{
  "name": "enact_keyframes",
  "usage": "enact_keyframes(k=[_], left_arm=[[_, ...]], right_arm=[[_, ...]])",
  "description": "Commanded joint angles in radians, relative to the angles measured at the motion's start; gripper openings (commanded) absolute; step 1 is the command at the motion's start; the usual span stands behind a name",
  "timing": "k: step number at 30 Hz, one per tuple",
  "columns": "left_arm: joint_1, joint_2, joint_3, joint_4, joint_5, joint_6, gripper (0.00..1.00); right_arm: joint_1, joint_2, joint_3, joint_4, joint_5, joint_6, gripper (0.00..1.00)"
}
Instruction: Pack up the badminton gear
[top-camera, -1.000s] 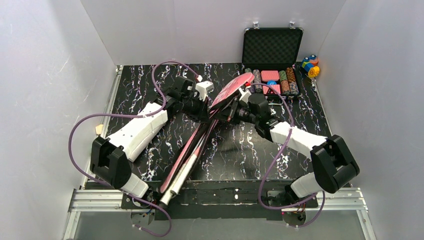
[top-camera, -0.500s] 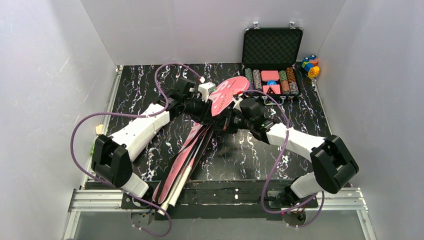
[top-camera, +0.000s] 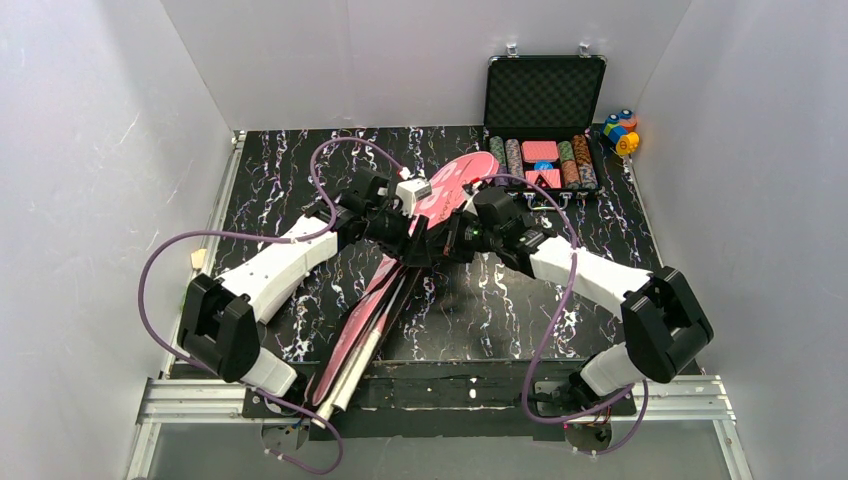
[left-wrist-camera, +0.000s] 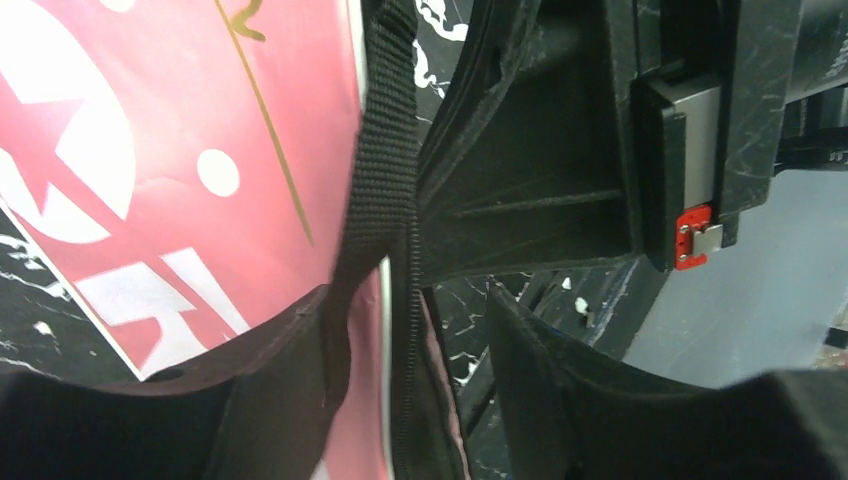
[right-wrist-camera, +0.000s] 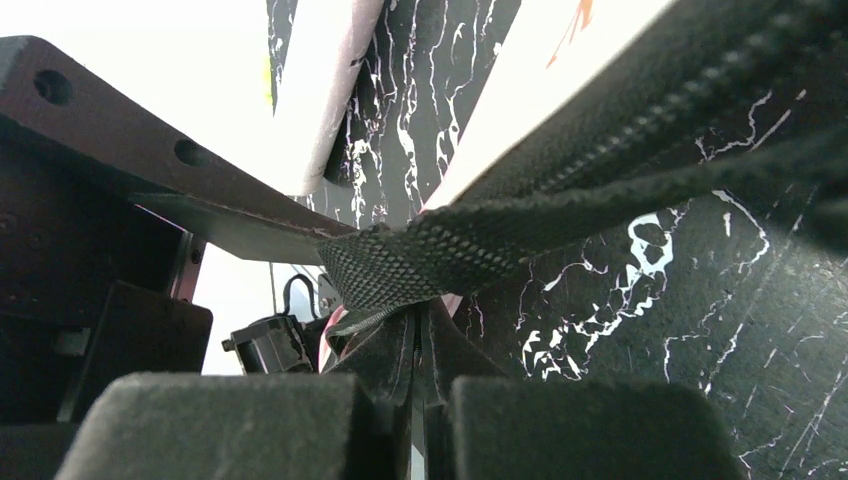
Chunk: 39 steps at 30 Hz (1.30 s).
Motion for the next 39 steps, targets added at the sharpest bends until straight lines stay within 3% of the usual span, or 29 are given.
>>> enact_keyframes(k=[1, 3, 5, 9, 21, 24, 26, 34, 37, 39], left_arm=[[-0.01, -0.075, 0.02, -0.056, 0.032, 0.025, 0.61], [-0.011, -0.09, 0.011, -0.06, 0.063, 0.04, 0.81], [-0.012, -0.104, -0.008, -0.06, 0.091, 0.055, 0.85], [-0.024, -0.138, -0.056, -0.06, 0.063, 0.129, 0.86], [-0.112, -0.144, -0.108, -0.052, -0.226, 0.208, 0.79], [-0.133, -0.131, -0.105, -0.05, -0.279, 0.219, 0.72], [-0.136, -0.126, -0.103, -0.052, -0.297, 0.224, 0.62], [-0.136, -0.145, -0.092, -0.057, -0.307, 0.212, 0.08], [-0.136, -0.151, -0.083, -0.057, -0.304, 0.202, 0.0], [-0.136, -0.15, -0.077, -0.059, -0.308, 0.196, 0.0]], right_arm=[[0.007, 0.002, 0.09, 0.056, -0.038, 0.015, 0.01], [0.007, 0.009, 0.103, 0.052, -0.038, 0.015, 0.01], [0.007, 0.014, 0.114, 0.046, -0.038, 0.015, 0.01], [0.007, 0.019, 0.135, 0.035, -0.038, 0.014, 0.01], [0.008, 0.033, 0.175, 0.02, -0.049, 0.043, 0.01], [0.01, 0.03, 0.175, 0.017, -0.051, 0.044, 0.01], [0.01, 0.025, 0.167, 0.018, -0.054, 0.045, 0.01], [0.006, -0.021, 0.145, -0.002, -0.045, 0.031, 0.05], [-0.007, -0.041, 0.135, -0.008, -0.046, 0.029, 0.1], [-0.019, -0.058, 0.128, -0.009, -0.051, 0.029, 0.2]])
